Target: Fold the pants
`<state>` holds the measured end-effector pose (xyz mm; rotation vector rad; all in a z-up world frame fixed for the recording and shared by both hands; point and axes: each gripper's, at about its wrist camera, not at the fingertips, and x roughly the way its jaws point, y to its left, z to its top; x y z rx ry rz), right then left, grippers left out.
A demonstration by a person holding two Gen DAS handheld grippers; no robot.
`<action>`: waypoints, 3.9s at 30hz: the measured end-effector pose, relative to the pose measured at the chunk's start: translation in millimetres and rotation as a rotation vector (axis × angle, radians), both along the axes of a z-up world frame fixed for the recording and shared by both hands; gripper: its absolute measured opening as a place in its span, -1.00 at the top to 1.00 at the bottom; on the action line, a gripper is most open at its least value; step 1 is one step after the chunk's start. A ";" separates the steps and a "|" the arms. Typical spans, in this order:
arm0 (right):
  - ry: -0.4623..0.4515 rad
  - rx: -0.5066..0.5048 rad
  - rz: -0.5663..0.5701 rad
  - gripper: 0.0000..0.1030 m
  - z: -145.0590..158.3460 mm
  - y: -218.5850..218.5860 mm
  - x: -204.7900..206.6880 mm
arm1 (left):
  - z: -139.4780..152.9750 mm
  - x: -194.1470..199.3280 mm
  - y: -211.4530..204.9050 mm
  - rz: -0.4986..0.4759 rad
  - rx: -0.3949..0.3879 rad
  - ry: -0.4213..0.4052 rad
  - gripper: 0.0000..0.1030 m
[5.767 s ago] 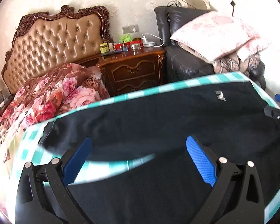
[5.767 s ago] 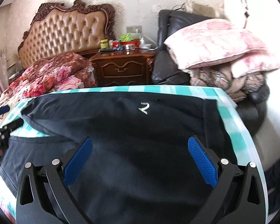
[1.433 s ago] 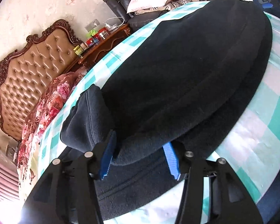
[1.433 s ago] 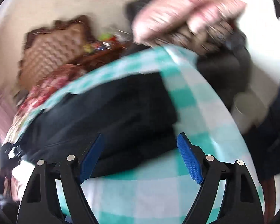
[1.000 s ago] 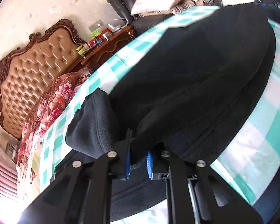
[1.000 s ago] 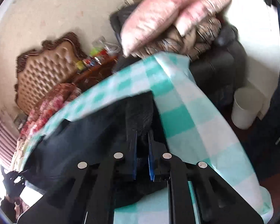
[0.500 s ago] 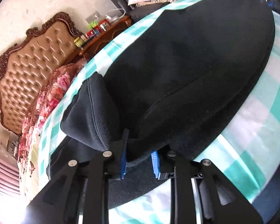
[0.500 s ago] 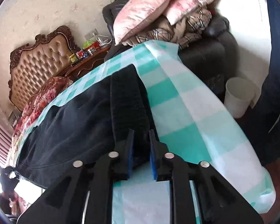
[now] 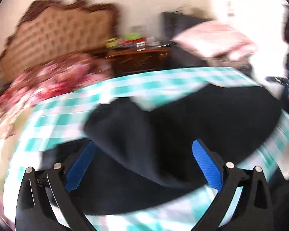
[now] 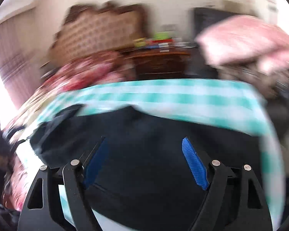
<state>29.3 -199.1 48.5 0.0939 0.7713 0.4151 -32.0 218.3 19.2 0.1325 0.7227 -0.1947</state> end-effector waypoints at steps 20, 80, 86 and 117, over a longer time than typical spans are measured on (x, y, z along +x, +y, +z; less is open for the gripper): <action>0.099 -0.074 0.099 -0.55 -62.5 108.1 26.7 | -101.4 229.8 -86.2 0.183 0.415 0.528 -0.29; 0.210 -0.278 0.057 -0.70 -107.9 89.6 -8.4 | -91.4 -4.9 234.5 0.563 -0.881 -0.004 0.65; 0.212 -0.272 0.043 -0.70 -105.5 81.3 -8.0 | -53.4 -45.5 226.1 0.542 -0.844 -0.102 0.67; 0.046 -0.444 0.154 -0.74 -89.4 121.3 -27.2 | -49.9 46.0 71.6 0.309 0.103 0.017 -0.96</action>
